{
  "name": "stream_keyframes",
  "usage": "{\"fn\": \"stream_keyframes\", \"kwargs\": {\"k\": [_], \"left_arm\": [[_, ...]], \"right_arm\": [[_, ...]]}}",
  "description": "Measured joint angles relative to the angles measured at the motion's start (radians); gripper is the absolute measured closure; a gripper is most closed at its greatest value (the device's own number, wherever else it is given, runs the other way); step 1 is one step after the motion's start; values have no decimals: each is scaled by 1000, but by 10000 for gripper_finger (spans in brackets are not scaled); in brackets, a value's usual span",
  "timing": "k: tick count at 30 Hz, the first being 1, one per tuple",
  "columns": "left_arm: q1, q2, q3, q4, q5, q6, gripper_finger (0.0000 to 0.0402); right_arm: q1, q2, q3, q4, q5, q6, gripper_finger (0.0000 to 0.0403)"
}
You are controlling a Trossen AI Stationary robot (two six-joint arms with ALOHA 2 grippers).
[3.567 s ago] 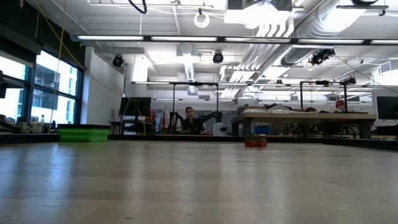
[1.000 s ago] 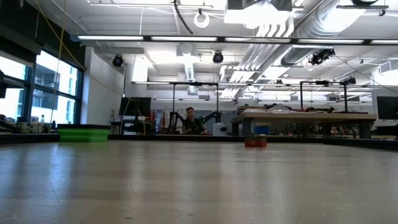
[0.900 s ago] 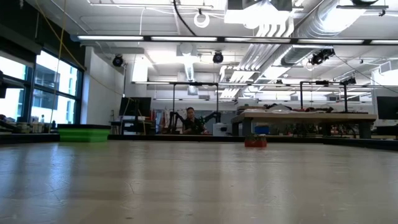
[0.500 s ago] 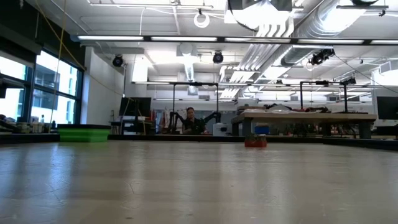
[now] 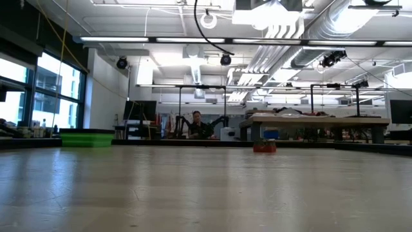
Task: Coil cords
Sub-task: Coil the blue wire onto a spool
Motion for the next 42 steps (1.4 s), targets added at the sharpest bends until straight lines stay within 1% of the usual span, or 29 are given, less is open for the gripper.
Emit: {"fn": "stream_keyframes", "kwargs": {"k": [3, 5, 8, 13, 16, 22, 29, 32, 37, 42], "left_arm": [[0, 28, 81, -59, 53, 63, 242], [1, 45, 121, -73, 87, 101, 242], [14, 76, 163, -77, 98, 162, 242], [48, 130, 203, -75, 125, 164, 242], [60, 165, 207, -47, 125, 137, 242], [58, 211, 209, 87, 133, 38, 242], [43, 261, 208, 156, 166, 6, 242], [33, 286, 208, 198, 146, 6, 242], [33, 324, 208, 280, 147, 6, 242], [33, 336, 208, 285, 103, 7, 242]], "right_arm": [[0, -1, 1, -22, 57, -2, 403], [0, 6, 0, -21, 60, 0, 403], [8, 16, 0, 1, 57, 18, 403], [17, 26, 0, 52, 51, 17, 403], [16, 25, 1, 62, 52, 16, 403], [16, 26, 1, 61, 52, 18, 403], [16, 26, 1, 77, 53, -1, 403], [16, 26, 1, 81, 52, -1, 403], [16, 26, 0, 82, 52, -1, 403], [16, 26, 0, 86, 39, -1, 403]]}}
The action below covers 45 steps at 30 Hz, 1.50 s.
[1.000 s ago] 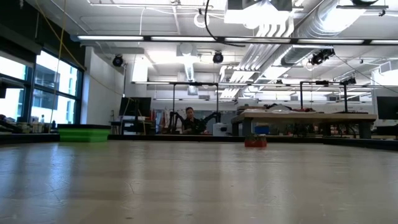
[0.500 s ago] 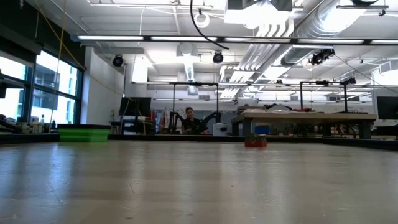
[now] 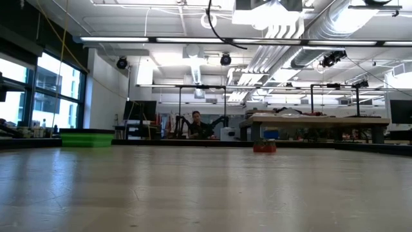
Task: Coil cords
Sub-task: Coil the blue wire onto a spool
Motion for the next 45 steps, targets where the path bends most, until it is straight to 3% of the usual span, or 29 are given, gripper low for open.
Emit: {"fn": "stream_keyframes", "kwargs": {"k": [8, 16, 20, 28, 33, 45], "left_arm": [[-6, -1, 0, -7, 15, 26, 259], [-14, -1, 0, -31, 39, 34, 390], [-13, -2, 0, -47, 32, 29, 388], [-13, -68, 0, -253, 50, 9, 397], [-18, -136, 0, -330, 6, -2, 398], [-46, -232, 0, -470, -1, -85, 400]], "right_arm": [[0, 0, 0, 2, -4, 0, 403], [0, 0, 0, 2, -27, 0, 403], [0, 0, 0, 2, -31, 0, 403], [-1, -30, 0, -22, -34, -29, 403], [-10, -64, 0, -54, -25, -38, 403], [-11, -103, 0, -142, 49, -96, 403]]}}
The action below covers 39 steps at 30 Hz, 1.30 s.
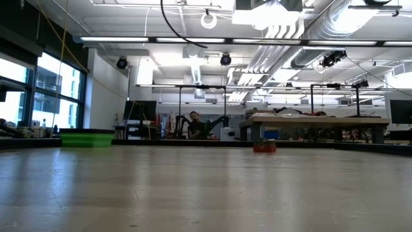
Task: Coil cords
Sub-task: Coil the blue wire onto a spool
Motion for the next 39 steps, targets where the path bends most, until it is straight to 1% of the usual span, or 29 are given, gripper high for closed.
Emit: {"fn": "stream_keyframes", "kwargs": {"k": [7, 20, 30, 35, 39], "left_arm": [[-4, -31, 0, -77, 2, -12, 400], [-4, -50, 0, -129, -2, -12, 400], [-2, -78, 2, -143, 5, 5, 400], [22, -83, 73, -294, 6, 11, 400], [38, -82, 125, -345, 6, 41, 401]], "right_arm": [[0, -19, 0, -8, 24, -24, 403], [0, -27, 0, -106, 27, -33, 403], [0, -34, 0, -257, 26, -5, 403], [0, -34, 0, -310, 7, -8, 403], [0, -34, 0, -360, -6, -8, 403]]}}
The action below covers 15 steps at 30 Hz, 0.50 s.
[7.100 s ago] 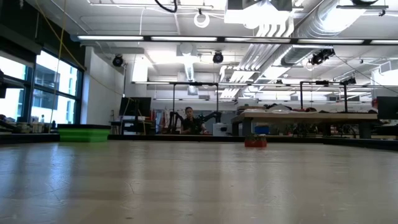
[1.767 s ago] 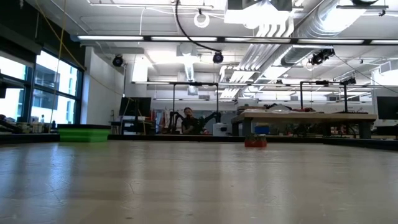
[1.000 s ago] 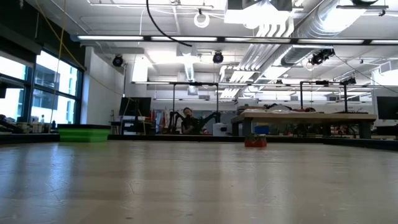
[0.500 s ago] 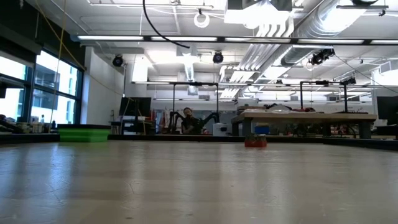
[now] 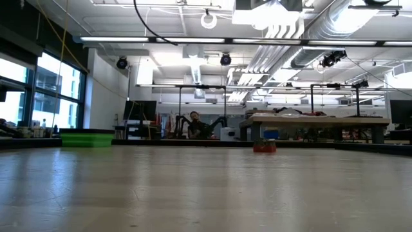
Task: Coil cords
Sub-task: Coil the blue wire onto a spool
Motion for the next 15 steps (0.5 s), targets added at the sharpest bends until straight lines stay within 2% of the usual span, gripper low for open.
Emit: {"fn": "stream_keyframes", "kwargs": {"k": [5, 12, 15], "left_arm": [[21, 1, 48, -31, 2, 35, 401], [52, 6, 60, -27, 73, 19, 401], [59, 7, 60, -25, 80, 18, 401]], "right_arm": [[0, 0, 0, -37, -35, 2, 403], [2, 10, 0, -88, -45, 11, 403], [3, 24, 0, -109, -81, 11, 403]]}}
